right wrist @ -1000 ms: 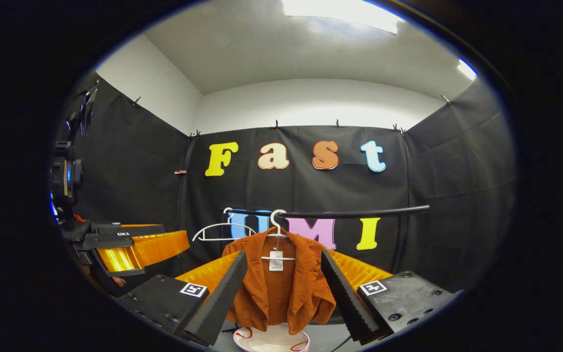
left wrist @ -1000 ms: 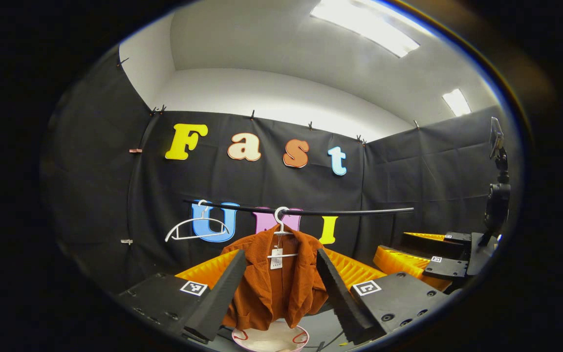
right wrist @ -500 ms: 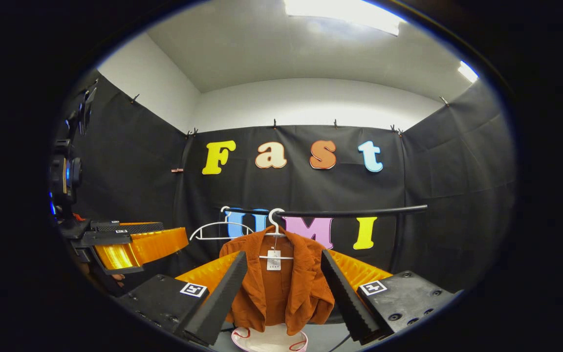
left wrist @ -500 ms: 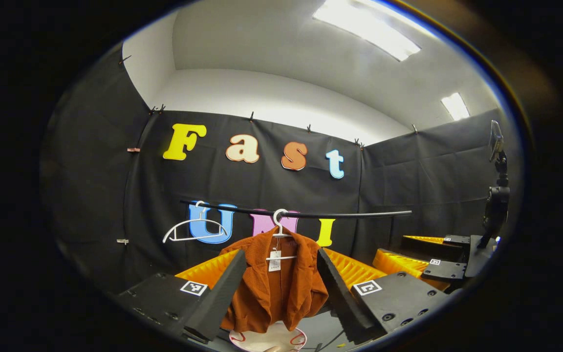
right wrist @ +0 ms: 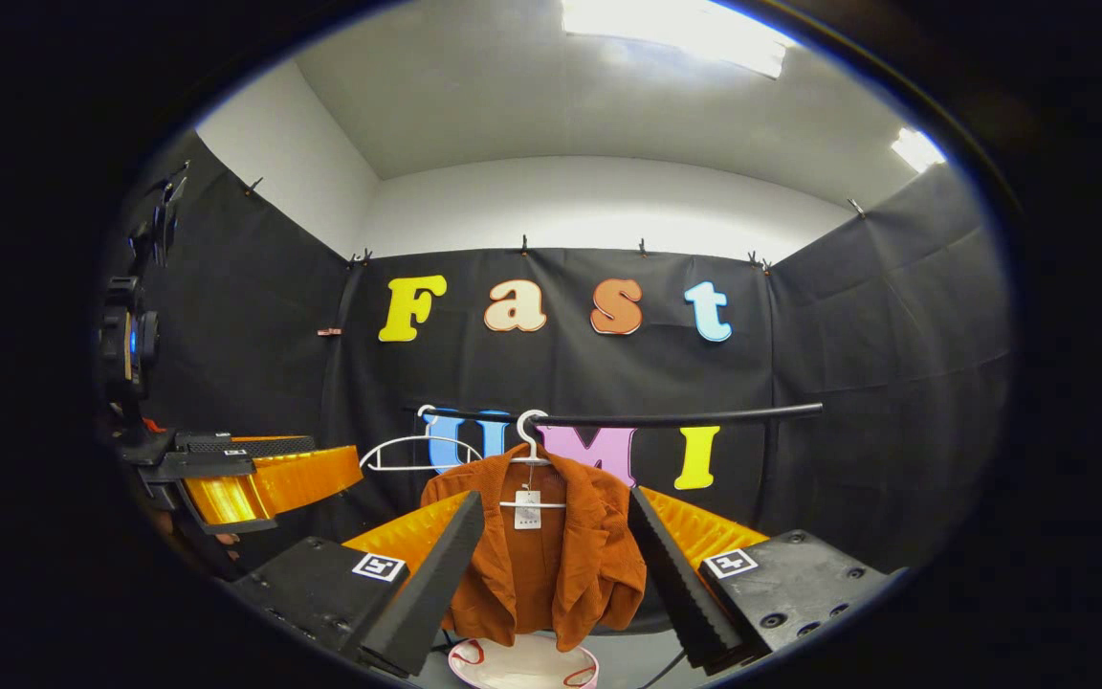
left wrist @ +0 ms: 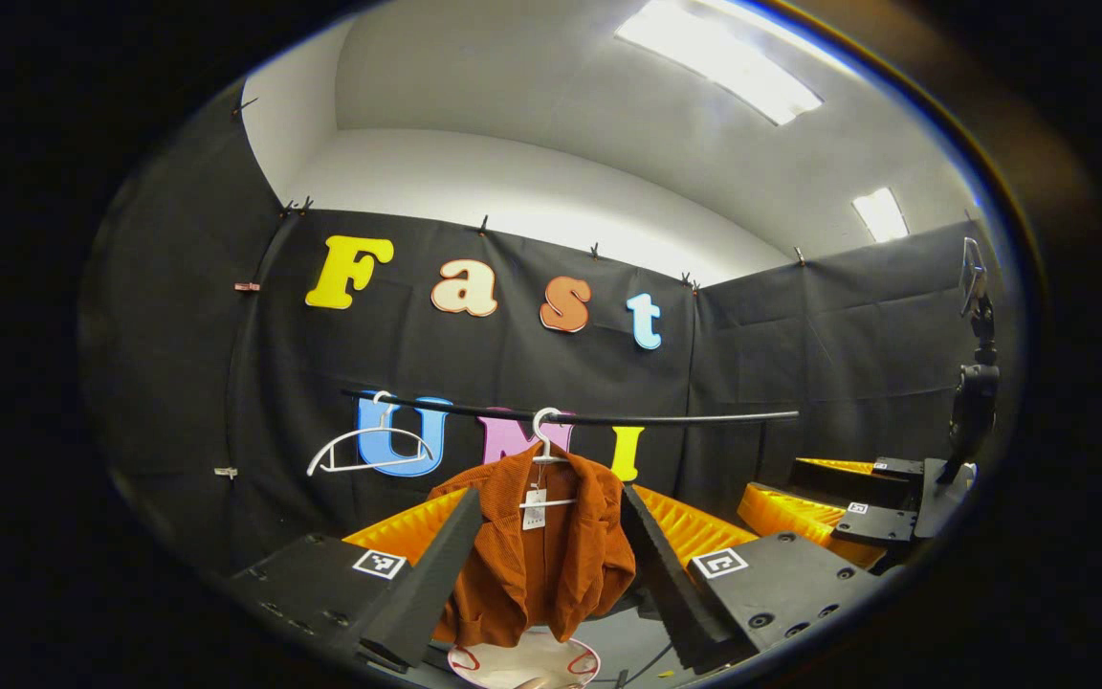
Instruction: Grasp the clothes on the hanger with both hands and then place them into the laundry hamper below.
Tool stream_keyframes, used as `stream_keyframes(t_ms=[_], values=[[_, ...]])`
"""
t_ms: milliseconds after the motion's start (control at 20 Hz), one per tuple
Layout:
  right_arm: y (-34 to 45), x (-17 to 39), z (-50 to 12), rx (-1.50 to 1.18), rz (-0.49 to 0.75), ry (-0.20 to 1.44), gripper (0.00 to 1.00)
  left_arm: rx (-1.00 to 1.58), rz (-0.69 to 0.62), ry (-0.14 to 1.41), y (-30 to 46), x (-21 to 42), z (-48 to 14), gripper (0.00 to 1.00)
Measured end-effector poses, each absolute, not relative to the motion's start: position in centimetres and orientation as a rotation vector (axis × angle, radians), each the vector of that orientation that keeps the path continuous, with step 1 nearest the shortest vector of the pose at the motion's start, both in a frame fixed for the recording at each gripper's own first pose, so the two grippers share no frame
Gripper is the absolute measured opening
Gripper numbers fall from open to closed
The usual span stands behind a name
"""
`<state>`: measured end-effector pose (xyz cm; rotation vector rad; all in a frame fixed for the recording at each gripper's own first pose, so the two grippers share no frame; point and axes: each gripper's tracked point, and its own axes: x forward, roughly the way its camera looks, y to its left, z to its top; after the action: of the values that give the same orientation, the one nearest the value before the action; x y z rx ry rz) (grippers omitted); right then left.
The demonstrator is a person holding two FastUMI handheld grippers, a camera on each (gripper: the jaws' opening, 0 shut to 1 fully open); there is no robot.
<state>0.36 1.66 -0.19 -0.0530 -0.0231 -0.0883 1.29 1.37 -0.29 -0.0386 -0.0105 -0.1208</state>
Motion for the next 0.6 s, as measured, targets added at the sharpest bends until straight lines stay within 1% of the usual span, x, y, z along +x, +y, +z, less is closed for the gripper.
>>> stream_keyframes(t_ms=[200,250,300,450,600], values=[[2.2,1.0,-2.0,-0.052,-0.1,0.007,0.97,-0.027,-0.14,0.005,1.8,1.5,-1.4,0.93],[2.2,1.3,-2.5,-0.056,-0.102,0.018,0.99,-0.025,-0.143,0.012,1.8,1.7,-2.0,0.93],[2.0,1.9,-3.0,-0.06,-0.103,0.026,0.97,-0.024,-0.142,0.013,1.9,2.0,-2.2,0.93],[1.6,3.9,-4.8,-0.061,-0.1,0.045,0.97,-0.039,-0.145,0.023,1.9,3.5,-3.8,0.93],[1.0,7.1,-7.1,-0.047,-0.073,0.047,0.97,-0.051,-0.131,0.059,2.4,6.3,-6.2,0.93]])
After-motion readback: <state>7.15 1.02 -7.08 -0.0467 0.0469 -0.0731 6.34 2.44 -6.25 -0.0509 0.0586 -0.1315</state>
